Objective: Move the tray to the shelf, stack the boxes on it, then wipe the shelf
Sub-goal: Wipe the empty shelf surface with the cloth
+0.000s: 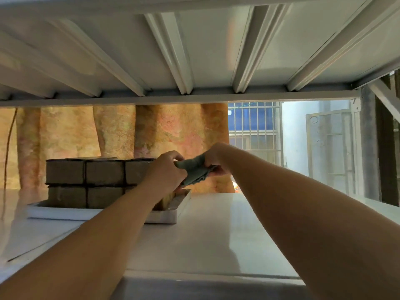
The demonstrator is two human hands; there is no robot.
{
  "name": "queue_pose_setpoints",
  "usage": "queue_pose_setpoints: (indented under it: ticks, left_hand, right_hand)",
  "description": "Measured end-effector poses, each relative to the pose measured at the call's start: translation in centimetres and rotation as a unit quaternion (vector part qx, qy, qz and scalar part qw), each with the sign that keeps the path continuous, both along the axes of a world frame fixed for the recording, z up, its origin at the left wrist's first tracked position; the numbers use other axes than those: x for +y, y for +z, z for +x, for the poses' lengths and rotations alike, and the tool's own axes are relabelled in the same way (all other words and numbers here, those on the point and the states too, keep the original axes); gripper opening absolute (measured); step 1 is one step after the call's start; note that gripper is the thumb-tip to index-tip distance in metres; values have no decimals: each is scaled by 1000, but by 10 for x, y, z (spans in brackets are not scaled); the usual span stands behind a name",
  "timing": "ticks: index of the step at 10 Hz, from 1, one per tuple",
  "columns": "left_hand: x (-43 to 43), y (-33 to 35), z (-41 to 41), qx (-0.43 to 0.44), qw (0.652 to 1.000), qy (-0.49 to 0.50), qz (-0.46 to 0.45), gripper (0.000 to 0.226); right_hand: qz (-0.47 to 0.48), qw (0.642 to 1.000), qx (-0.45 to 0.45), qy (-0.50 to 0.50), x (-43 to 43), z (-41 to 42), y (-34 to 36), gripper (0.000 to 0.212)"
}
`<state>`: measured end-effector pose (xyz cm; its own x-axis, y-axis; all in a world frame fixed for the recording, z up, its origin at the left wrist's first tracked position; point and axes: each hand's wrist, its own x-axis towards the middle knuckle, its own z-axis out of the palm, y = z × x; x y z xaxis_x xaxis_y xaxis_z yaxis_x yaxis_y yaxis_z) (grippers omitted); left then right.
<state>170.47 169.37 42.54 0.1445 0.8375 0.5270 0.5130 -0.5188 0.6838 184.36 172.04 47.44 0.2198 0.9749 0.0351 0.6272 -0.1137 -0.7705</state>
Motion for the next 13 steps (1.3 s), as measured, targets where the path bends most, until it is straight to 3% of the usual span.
queue_pose_setpoints:
  ticks: [1, 3, 4, 6, 8, 10, 11, 13]
  left_hand:
    - [9, -5, -1, 77, 995, 43, 44, 18]
    - [14, -12, -2, 226, 954, 150, 126, 15]
    - [15, -15, -2, 263, 936, 177, 155, 21]
    - [11, -17, -2, 289, 930, 181, 139, 32]
    - [9, -14, 0, 350, 912, 183, 111, 27]
    - [4, -19, -3, 425, 871, 208, 134, 25]
    - [4, -19, -4, 439, 873, 179, 112, 34]
    - [2, -18, 0, 452, 866, 175, 119, 36]
  right_hand:
    - [-52, 996, -75, 15, 28, -13, -4, 10]
    - [-80, 994, -63, 45, 52, -29, -6, 24]
    - [-93, 990, -96, 47, 59, -41, -10, 18]
    - [-105, 983, -135, 63, 68, -54, -21, 26]
    - [-82, 983, -158, 51, 72, -52, -26, 32]
    - [-72, 976, -197, 66, 73, -59, -30, 17]
    - [-58, 975, -204, 65, 65, -60, -32, 31]
    - [4, 983, -171, 73, 56, -62, -35, 38]
